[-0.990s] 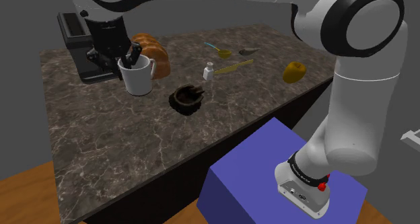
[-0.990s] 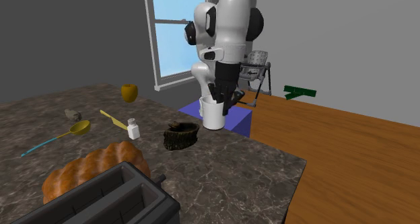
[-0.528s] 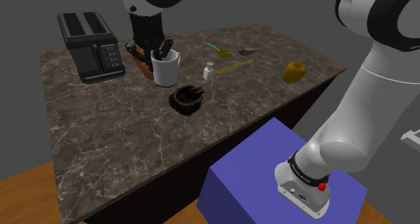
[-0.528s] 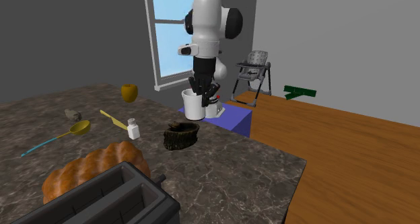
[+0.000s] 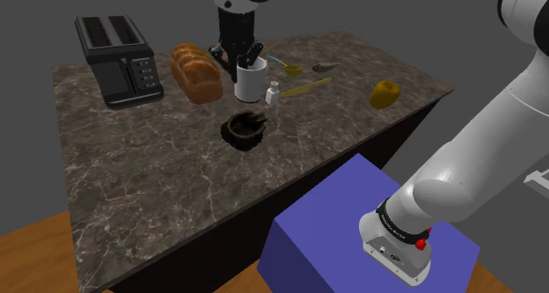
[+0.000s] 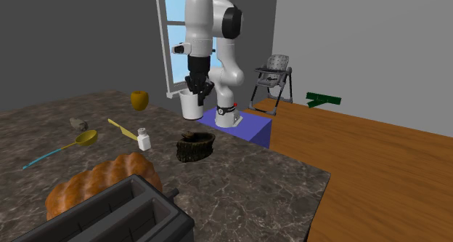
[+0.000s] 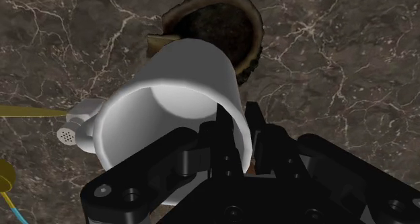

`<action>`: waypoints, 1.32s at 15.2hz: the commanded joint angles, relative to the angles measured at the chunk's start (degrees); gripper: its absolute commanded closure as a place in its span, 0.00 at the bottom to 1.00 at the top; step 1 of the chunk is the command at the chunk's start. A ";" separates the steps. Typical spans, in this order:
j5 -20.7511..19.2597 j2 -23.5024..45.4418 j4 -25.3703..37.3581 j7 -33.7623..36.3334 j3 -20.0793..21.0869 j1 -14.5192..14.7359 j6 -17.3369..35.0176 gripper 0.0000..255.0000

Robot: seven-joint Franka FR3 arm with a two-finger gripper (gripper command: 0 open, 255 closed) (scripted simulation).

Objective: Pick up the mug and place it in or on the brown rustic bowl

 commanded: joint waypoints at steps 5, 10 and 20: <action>-0.17 0.21 -4.04 -0.41 -0.33 -0.33 4.27 1.00; -0.66 1.05 -7.01 0.11 -0.30 -0.29 7.97 1.00; -1.60 2.62 -10.38 0.99 -0.28 -0.19 12.71 1.00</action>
